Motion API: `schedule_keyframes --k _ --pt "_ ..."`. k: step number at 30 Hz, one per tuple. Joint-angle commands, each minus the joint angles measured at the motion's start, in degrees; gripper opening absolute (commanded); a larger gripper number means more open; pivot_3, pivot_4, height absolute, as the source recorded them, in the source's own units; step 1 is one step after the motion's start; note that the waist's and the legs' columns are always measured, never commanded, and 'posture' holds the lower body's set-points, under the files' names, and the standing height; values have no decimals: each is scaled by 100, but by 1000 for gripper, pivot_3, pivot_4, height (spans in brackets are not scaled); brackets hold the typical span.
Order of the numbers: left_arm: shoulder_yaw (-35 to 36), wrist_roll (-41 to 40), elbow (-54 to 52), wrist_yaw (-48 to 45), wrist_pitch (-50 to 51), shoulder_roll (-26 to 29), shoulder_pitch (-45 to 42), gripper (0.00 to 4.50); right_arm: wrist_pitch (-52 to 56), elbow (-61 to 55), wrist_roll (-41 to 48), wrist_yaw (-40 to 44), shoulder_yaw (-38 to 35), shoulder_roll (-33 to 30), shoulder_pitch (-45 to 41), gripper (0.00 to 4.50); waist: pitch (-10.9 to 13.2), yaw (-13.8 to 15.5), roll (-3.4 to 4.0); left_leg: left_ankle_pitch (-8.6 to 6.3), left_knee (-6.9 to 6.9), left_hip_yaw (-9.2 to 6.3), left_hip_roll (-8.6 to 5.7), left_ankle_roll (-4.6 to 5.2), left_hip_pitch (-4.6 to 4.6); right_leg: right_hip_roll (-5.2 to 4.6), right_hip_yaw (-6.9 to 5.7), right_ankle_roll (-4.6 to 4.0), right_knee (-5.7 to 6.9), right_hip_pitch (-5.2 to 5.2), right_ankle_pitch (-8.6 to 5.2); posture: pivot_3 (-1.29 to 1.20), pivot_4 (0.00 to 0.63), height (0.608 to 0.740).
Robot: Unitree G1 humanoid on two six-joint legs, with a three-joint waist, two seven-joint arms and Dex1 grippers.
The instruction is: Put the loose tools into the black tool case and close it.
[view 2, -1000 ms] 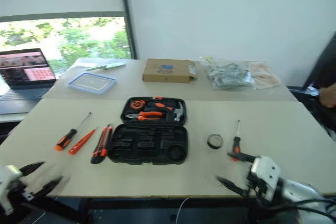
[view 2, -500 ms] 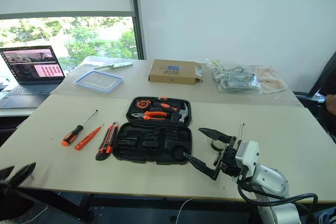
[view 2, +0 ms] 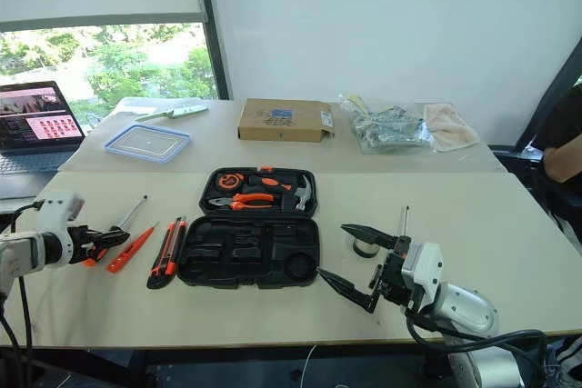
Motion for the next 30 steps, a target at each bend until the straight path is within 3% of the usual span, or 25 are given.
schedule_keyframes --k 1,5,9,15,22,30 --pt "-41 290 458 -245 -348 -77 -216 1848 -6 -347 -12 -154 -220 -52 212 4500 0 9 0 0 1 0 0 1 1 -2 0 1 -1 2 0 0 150 740" --pt "357 81 591 -1093 -1461 -129 -359 636 -4 -453 -25 -241 -297 -81 414 4500 2 21 -3 0 12 -1 1 2 3 -7 2 1 -4 4 -1 0 150 740" --pt "387 -291 -115 -3056 -2764 -146 -477 639 18 -520 30 -248 -443 -173 602 4500 23 62 -39 0 17 -3 3 1 -1 -13 2 -1 -2 -3 0 0 150 740" --pt "-1026 480 -804 -4576 -3617 -584 -1249 639 -113 -426 12 -161 -584 -212 857 4500 24 183 -40 -7 32 0 -9 15 -5 -26 -1 5 -6 7 3 0 150 740" --pt "-2336 2219 345 -4067 -5149 -1605 -2255 639 -177 -449 -40 -189 -530 -132 935 4500 26 125 -43 -20 46 6 -10 46 -8 -14 7 13 -10 10 6 0 150 740" --pt "-2606 3025 1756 -3310 -6076 -2190 -2788 639 -287 -475 -102 -243 -562 -31 1072 4500 26 125 -44 -33 48 5 -6 69 -20 -13 4 25 -8 9 9 0 150 740"
